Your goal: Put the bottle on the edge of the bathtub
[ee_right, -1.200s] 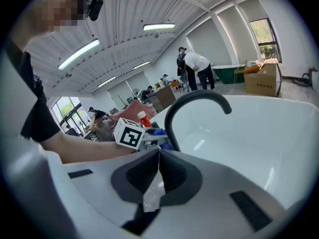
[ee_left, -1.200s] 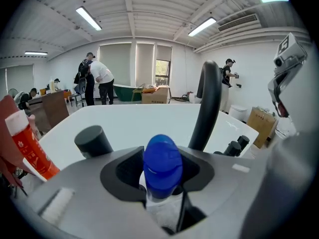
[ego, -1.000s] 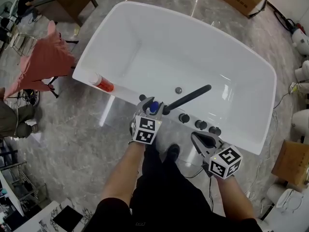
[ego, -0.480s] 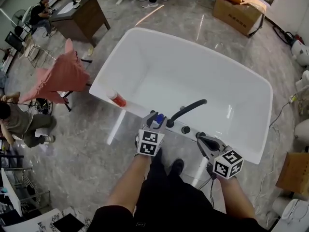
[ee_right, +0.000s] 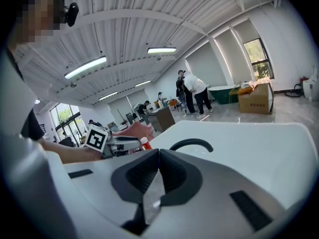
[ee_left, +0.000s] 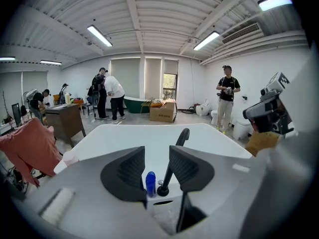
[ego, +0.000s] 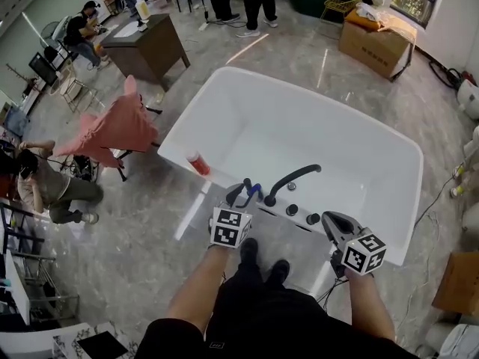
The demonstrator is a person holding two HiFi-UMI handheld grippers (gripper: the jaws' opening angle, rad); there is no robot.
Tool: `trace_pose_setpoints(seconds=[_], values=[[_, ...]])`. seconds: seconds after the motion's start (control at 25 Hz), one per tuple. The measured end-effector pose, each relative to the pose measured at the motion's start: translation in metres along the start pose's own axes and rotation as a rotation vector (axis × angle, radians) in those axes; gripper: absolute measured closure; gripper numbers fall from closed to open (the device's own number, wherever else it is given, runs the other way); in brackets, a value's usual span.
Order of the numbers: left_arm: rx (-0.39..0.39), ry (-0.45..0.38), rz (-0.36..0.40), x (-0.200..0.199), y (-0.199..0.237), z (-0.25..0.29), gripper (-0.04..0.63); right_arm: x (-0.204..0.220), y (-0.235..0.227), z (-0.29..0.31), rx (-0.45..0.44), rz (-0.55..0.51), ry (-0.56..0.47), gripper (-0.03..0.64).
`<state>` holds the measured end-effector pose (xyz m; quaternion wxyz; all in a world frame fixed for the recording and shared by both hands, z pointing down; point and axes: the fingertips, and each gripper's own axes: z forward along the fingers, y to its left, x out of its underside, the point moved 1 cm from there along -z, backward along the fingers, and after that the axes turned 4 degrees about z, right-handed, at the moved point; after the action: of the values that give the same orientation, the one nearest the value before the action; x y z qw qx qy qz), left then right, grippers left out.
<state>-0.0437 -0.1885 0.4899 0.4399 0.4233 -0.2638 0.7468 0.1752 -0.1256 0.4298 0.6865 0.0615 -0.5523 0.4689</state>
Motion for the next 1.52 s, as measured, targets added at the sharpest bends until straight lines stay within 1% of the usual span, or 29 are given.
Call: trace_pose_setpoints(seconds=[0.16,0.36,0.52,0.64,0.68,0.8,0.96,1.0,1.04,1.08,1.16,1.2,1.28,1.36,1.52], values=[[0.007,-0.003,0.008,-0.013,-0.01,-0.023,0.434,-0.009,0.003,-0.016,0.002,0.003,-0.052,0.604],[-0.013,-0.036,-0.008,-0.037,-0.011,-0.049,0.435,-0.03,0.014,-0.02,-0.032,-0.017,-0.111,0.604],[-0.022,-0.04,-0.026,-0.041,-0.012,-0.068,0.444,-0.04,0.022,-0.023,-0.053,-0.039,-0.149,0.604],[-0.019,-0.041,-0.055,-0.043,-0.003,-0.081,0.453,-0.05,0.027,-0.022,-0.055,-0.031,-0.185,0.604],[-0.021,-0.041,-0.054,-0.044,0.001,-0.086,0.457,-0.053,0.029,-0.021,-0.053,-0.032,-0.195,0.604],[-0.037,-0.035,0.004,-0.048,0.016,-0.1,0.478,-0.059,0.04,-0.014,-0.05,-0.039,-0.22,0.604],[-0.054,-0.057,0.055,-0.058,0.044,-0.119,0.507,-0.071,0.063,0.006,-0.076,0.025,-0.262,0.604],[-0.061,-0.065,0.07,-0.06,0.052,-0.124,0.509,-0.075,0.071,0.013,-0.078,0.025,-0.271,0.604],[-0.067,-0.076,0.089,-0.063,0.059,-0.13,0.509,-0.08,0.08,0.021,-0.072,-0.002,-0.271,0.604],[-0.063,-0.094,0.108,-0.066,0.066,-0.135,0.509,-0.085,0.09,0.03,-0.061,-0.052,-0.266,0.604],[-0.012,-0.153,0.123,-0.076,0.074,-0.147,0.527,-0.096,0.111,0.044,-0.043,-0.151,-0.26,0.604],[0.02,-0.183,0.118,-0.081,0.077,-0.154,0.542,-0.102,0.121,0.049,-0.041,-0.175,-0.266,0.604],[0.063,-0.217,0.1,-0.087,0.083,-0.166,0.555,-0.111,0.137,0.053,-0.049,-0.172,-0.292,0.604],[0.076,-0.236,0.083,-0.089,0.093,-0.175,0.563,-0.117,0.15,0.054,-0.054,-0.162,-0.322,0.606],[0.045,-0.289,0.064,-0.093,0.12,-0.187,0.578,-0.118,0.164,0.063,-0.025,-0.209,-0.322,0.606]])
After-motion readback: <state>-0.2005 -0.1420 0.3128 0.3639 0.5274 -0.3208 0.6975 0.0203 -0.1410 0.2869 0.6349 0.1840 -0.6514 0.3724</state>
